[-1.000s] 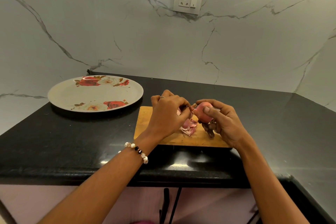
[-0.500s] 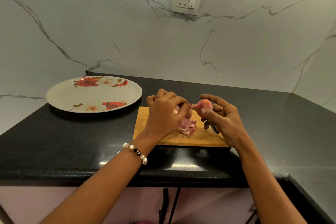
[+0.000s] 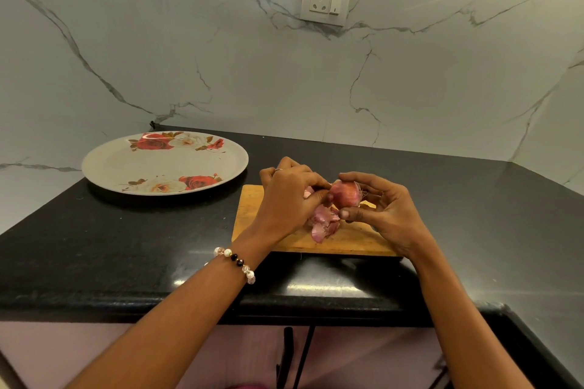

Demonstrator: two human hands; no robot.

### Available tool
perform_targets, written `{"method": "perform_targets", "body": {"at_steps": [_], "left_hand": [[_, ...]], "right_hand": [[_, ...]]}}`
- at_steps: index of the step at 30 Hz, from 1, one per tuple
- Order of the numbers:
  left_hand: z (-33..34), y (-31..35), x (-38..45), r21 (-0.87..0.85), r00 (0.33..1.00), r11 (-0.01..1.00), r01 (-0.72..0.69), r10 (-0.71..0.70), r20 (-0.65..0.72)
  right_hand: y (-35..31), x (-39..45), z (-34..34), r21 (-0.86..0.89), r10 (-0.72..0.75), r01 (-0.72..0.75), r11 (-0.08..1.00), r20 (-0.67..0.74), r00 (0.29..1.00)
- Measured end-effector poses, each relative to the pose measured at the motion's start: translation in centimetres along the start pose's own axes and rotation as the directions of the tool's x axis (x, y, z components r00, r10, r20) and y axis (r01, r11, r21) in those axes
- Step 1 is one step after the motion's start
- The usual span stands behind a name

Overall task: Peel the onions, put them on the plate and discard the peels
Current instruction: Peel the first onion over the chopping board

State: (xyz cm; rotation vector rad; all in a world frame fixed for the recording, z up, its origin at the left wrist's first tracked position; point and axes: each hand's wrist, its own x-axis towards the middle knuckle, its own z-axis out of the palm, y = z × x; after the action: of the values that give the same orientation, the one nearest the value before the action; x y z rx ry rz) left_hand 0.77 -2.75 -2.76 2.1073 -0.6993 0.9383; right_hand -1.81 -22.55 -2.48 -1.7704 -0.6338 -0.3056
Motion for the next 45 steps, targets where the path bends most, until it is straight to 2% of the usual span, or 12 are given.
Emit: {"method": "perform_targets", "body": {"at_steps": [11,22,29,33,36,42,45], "left_hand": [[-0.09,0.23,0.02,-0.026,0.993,0.996,-0.09,0.087,-0.079],[0.34,-0.1,-0.04,0.012,0.993,0.996,-0.092,0.093,-0.077],[0.32,-0.3,0.2,-0.002,0.989,1.0,0.013,-0.013,-0.148],[0.38,-0.57,-0.05,0.085,0.994,0.995,0.055,-0.047,-0.097],[0.27,-0.65,-0.06,0.074,0.995,0.995,0.063,-0.057,-0.085],[0.31,-0.07,-0.07,0.001,0.993,0.995,-0.101,0.101,-0.067],[0.46,-0.03,-0.07,-0.059,0.992,0.99,-0.126,0.124,-0.034]], "right_hand": [[0.04,0.06,-0.01,0.015,0.027,-0.026,1.0,-0.041,0.999],[0.25,0.23,0.07,0.059,0.066,-0.06,0.996,-0.108,0.992],[0.16,0.22,-0.08,0.042,0.079,-0.073,0.996,-0.173,0.982],[0.17,0.2,-0.06,0.039,0.084,-0.078,0.996,-0.166,0.983],[0.2,0.24,-0.07,0.037,0.082,-0.077,0.996,-0.166,0.983],[0.25,0.31,-0.05,0.092,0.084,-0.071,0.993,-0.139,0.987],[0.3,0.21,0.0,0.126,0.103,-0.089,0.988,-0.111,0.988]]}}
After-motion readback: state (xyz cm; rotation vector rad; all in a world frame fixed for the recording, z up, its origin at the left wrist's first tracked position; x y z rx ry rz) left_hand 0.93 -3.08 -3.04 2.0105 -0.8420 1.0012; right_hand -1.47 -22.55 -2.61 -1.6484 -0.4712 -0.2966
